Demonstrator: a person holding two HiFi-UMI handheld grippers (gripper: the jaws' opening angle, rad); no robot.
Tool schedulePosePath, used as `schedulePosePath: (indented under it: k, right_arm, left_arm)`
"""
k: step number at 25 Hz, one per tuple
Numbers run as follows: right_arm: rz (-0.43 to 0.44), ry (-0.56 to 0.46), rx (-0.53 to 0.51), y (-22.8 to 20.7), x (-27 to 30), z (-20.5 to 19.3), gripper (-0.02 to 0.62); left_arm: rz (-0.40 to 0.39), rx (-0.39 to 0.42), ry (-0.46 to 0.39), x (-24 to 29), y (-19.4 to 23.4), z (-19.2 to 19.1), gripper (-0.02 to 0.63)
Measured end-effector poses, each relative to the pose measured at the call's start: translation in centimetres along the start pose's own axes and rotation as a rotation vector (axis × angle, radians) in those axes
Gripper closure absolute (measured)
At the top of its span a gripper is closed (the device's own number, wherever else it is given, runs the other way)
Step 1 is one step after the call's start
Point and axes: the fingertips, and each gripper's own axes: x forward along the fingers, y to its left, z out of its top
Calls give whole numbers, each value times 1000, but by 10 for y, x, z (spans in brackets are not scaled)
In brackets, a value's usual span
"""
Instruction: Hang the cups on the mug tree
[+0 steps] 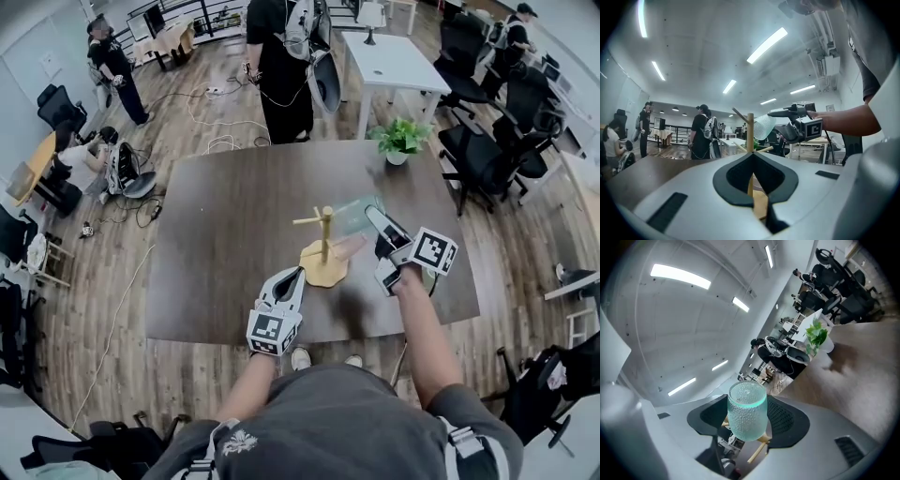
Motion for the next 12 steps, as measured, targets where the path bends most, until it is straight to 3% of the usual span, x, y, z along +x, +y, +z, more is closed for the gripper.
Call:
schedulePosePath:
  k: [3, 12]
  right_arm:
    - [48, 4, -12, 4, 6, 2, 314]
    - [34, -17, -10, 10, 5, -2, 314]
  left_arm:
    - [-3, 12, -3, 5, 3, 5, 601]
    - [42, 1, 3, 1, 19, 3, 601]
